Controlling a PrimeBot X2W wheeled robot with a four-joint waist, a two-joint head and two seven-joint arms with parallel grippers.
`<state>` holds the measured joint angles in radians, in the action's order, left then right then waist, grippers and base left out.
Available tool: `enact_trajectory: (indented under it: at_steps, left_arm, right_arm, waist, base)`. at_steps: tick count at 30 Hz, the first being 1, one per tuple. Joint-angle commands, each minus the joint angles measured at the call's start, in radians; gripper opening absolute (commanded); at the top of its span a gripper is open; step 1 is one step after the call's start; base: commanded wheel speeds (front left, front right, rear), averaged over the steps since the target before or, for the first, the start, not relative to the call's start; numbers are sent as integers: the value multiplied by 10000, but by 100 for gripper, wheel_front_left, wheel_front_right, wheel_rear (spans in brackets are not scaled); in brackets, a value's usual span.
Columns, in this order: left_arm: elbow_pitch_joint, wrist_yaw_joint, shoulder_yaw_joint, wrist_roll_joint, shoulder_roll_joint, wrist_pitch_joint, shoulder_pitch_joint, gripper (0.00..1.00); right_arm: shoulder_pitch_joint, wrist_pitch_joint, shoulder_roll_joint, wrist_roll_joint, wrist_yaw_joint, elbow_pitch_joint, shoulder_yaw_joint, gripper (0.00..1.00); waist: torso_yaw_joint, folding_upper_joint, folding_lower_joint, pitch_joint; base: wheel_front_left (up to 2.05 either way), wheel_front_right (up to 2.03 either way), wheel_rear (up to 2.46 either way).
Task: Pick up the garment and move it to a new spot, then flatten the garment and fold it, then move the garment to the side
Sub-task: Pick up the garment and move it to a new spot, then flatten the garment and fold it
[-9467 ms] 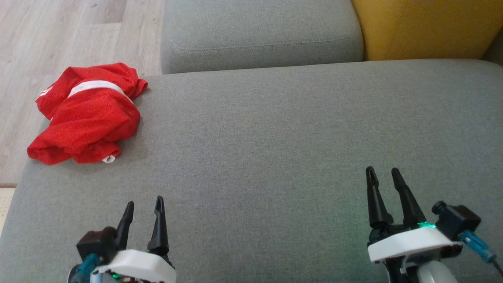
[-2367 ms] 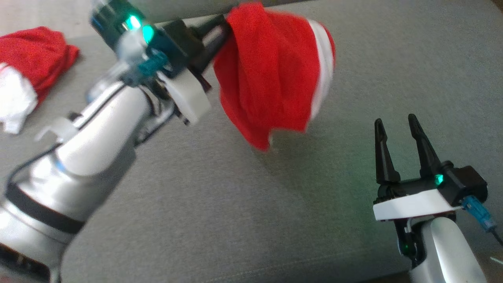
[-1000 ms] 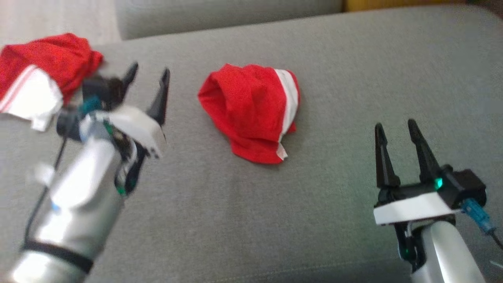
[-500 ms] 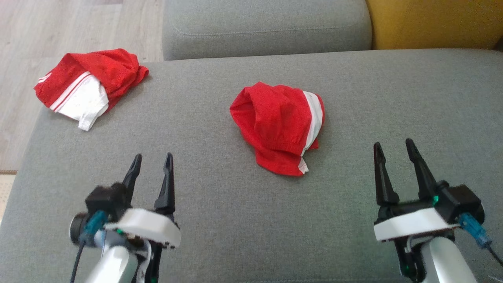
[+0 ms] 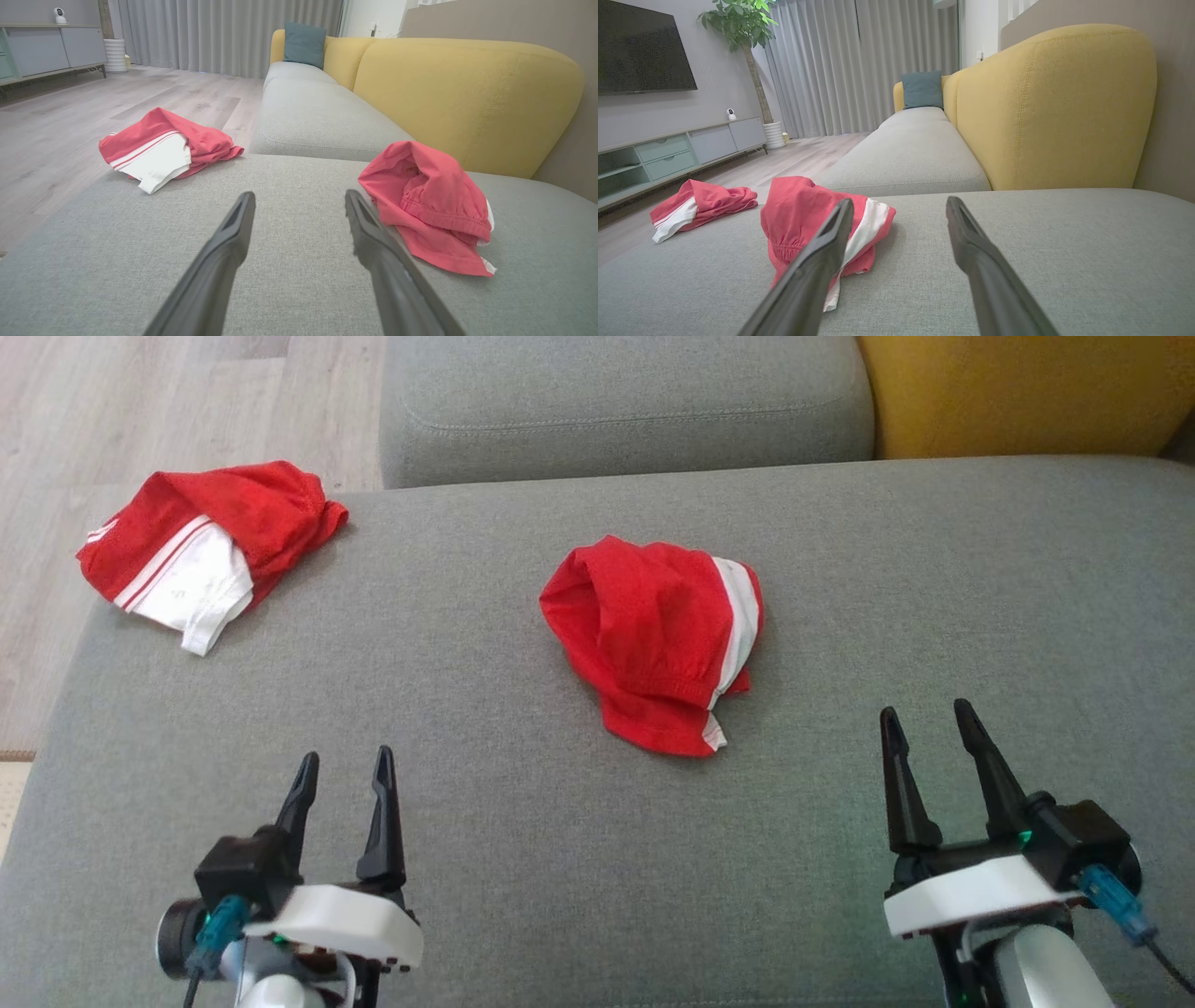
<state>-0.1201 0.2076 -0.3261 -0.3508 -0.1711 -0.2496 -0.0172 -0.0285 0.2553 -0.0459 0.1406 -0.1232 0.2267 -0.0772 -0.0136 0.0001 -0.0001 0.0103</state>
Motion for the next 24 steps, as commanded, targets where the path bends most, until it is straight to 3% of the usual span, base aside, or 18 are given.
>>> enact_trajectory:
  at_steps: [1, 24]
  left_arm:
    - [221, -68, 504, 128, 24, -121, 337, 100]
    - [-101, -874, 1250, 938, 633, -122, 175, 100]
  right_arm:
    - [-335, 65, -43, 0, -75, -253, -245, 100]
    - [-402, 65, -43, -41, -75, -93, -168, 100]
  waist:
    - [-7, -1, 1, -8]
    - [0, -1, 1, -97]
  base:
    - [0, 0, 0]
    - [0, 0, 0]
